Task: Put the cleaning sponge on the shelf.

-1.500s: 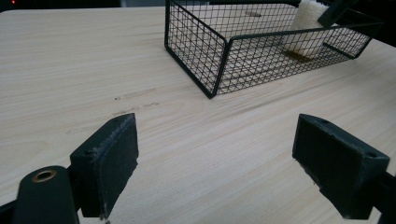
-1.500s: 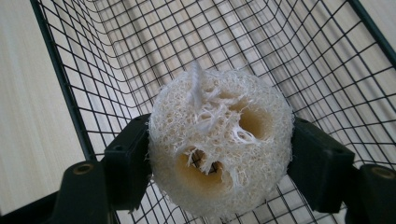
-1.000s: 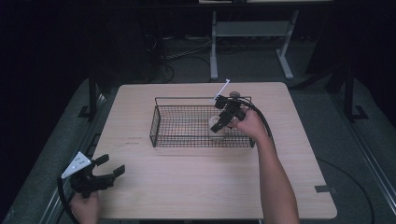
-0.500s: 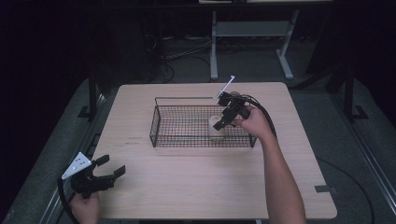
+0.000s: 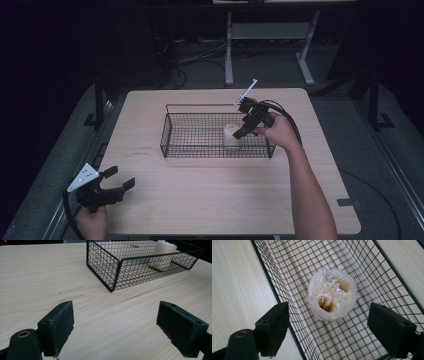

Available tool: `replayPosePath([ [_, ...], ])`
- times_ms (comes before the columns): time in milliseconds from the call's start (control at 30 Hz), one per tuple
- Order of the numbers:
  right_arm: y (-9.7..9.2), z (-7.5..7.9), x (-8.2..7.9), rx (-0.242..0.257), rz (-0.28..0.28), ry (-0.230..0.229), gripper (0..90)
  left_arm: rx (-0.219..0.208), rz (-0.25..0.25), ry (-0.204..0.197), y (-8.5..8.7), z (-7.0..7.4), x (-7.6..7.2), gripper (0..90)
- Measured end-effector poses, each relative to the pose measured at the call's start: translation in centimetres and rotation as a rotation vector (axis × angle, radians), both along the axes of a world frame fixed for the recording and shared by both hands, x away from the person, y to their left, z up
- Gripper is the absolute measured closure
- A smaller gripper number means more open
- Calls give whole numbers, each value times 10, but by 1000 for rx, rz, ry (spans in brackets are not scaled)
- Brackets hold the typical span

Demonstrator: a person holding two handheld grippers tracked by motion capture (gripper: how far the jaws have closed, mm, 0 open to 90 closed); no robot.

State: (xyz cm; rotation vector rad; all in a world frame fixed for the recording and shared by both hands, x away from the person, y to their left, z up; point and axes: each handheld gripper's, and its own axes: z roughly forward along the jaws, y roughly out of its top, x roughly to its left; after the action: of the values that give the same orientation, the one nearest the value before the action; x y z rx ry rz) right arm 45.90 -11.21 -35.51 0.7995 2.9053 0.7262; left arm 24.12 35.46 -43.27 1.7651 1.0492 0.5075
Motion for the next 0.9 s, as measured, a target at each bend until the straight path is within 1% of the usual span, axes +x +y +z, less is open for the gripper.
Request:
replayPosePath([
  [167,0,5,-6,6,12,-10,166,-5,5,-2,1,0,0,138],
  [333,0,8,-12,-1,22,-11,156,-1,5,-4,1,0,-1,138],
  [467,-4,13,-18,17,23,-15,155,3,0,1,0,0,0,138],
  [567,-8,12,-22,19,27,-18,139,3,0,-2,-1,0,0,138],
  [700,-15,10,-26,28,9,-15,139,5,1,-2,-1,0,0,138],
  [833,-21,10,-30,30,3,-25,139,5,1,0,-1,0,0,138],
  [900,-24,11,-33,23,-2,-37,139,6,1,-1,-1,0,0,138],
])
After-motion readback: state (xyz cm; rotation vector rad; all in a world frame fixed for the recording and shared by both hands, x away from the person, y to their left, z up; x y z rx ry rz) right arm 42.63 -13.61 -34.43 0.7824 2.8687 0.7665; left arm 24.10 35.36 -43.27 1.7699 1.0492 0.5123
